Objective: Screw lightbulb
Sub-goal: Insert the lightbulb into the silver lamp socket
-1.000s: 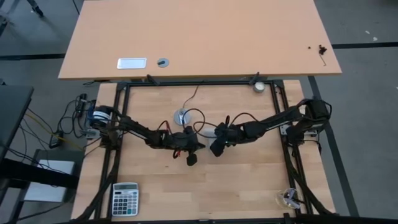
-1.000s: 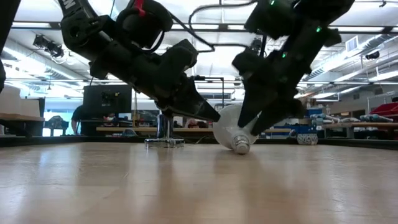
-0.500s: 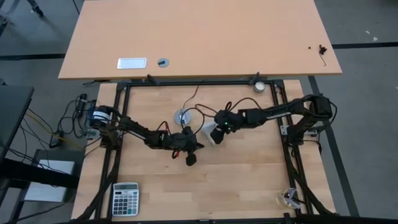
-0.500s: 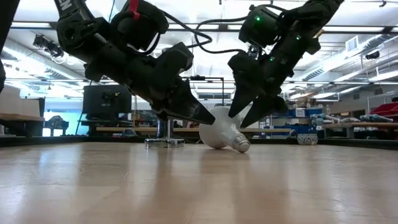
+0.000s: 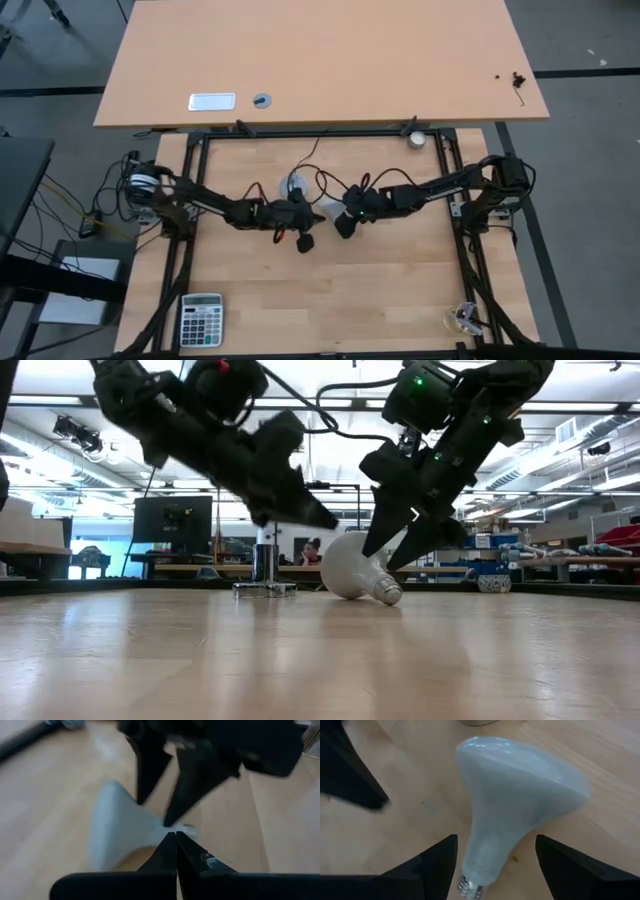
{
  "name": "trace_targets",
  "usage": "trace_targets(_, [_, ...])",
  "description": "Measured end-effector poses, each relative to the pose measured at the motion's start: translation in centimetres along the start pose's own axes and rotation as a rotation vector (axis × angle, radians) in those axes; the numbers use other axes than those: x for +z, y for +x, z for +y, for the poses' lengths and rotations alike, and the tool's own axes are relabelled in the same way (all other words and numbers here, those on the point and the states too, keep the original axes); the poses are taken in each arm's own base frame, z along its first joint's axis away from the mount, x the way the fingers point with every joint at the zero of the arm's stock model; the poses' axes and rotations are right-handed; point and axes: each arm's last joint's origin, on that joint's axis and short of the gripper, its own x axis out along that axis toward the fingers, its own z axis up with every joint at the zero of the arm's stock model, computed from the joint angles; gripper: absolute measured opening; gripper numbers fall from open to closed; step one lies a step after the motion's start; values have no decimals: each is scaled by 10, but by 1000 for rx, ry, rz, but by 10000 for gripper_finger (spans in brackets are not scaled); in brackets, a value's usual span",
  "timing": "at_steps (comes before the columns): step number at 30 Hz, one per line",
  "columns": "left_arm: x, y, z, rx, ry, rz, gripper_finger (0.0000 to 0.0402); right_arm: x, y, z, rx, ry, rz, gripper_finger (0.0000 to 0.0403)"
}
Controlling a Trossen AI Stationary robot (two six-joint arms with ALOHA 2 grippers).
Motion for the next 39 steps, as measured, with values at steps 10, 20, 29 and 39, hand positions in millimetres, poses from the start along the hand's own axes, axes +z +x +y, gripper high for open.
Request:
trace_targets(10, [36, -39, 28, 131, 70, -33, 0, -1, 5, -1, -25, 16, -21, 275])
trace_targets(20, [55, -62, 65, 184, 50, -50, 0, -3, 30, 6, -53, -50, 14, 275])
trace_targets(29, [38, -71, 96, 217, 21, -16, 0, 13, 44, 25, -67, -246, 45, 261])
trace_targets(39, [1, -81, 121, 191, -101, -86, 0, 32, 42, 24, -61, -352, 57, 252])
